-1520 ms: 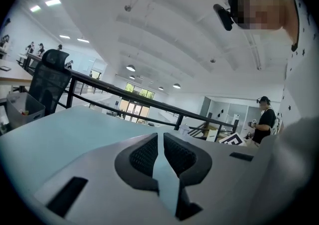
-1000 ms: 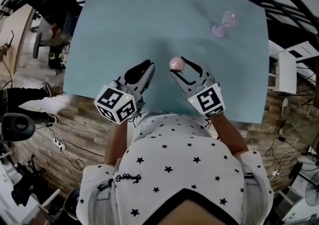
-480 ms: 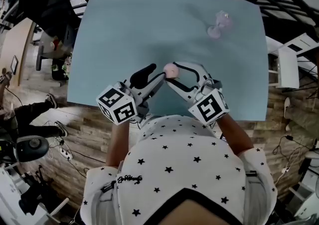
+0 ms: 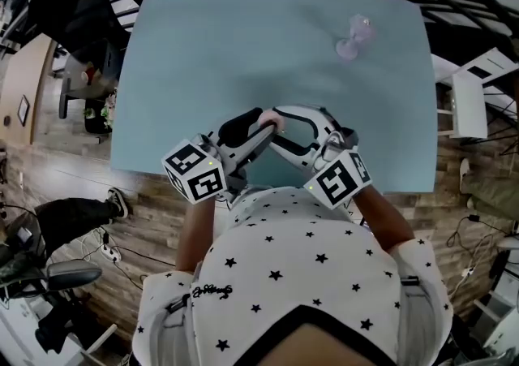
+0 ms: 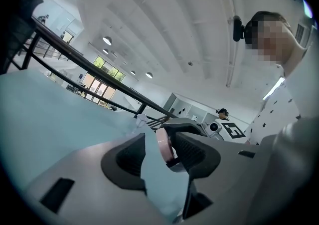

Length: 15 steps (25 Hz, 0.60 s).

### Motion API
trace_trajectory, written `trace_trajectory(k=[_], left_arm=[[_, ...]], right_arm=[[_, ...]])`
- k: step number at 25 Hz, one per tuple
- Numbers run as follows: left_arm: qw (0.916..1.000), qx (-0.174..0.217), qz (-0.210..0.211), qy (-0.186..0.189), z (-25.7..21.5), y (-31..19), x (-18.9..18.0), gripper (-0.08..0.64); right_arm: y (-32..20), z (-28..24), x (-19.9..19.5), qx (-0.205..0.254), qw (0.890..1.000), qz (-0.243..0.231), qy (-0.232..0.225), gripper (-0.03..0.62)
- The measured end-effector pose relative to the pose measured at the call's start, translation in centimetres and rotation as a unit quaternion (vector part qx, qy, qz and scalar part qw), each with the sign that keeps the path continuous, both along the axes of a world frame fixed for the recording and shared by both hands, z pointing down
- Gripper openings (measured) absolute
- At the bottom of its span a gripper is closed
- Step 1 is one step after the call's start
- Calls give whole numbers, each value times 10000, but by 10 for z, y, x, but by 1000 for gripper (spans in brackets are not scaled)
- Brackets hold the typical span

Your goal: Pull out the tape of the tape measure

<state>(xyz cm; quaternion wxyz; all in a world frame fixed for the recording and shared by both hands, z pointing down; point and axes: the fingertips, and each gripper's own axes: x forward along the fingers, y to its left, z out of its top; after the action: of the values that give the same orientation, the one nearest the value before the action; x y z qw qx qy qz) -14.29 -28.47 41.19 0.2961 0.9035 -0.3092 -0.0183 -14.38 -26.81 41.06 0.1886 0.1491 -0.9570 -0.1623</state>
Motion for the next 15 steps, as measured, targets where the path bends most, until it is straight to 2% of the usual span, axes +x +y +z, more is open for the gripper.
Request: trace_trajectory(k=[5, 10, 15], left_arm=[[9998, -25, 16, 213, -1, 3, 1, 112], [9991, -133, -96, 402, -5, 3, 0, 94], [9988, -20, -290, 397, -11, 2, -4, 86]], right_arm=[[3, 3, -3, -33, 10000, -11, -32, 213], [4, 1, -3, 52, 10000, 38, -49, 215], [3, -1, 0, -75, 9997, 142, -189, 216]])
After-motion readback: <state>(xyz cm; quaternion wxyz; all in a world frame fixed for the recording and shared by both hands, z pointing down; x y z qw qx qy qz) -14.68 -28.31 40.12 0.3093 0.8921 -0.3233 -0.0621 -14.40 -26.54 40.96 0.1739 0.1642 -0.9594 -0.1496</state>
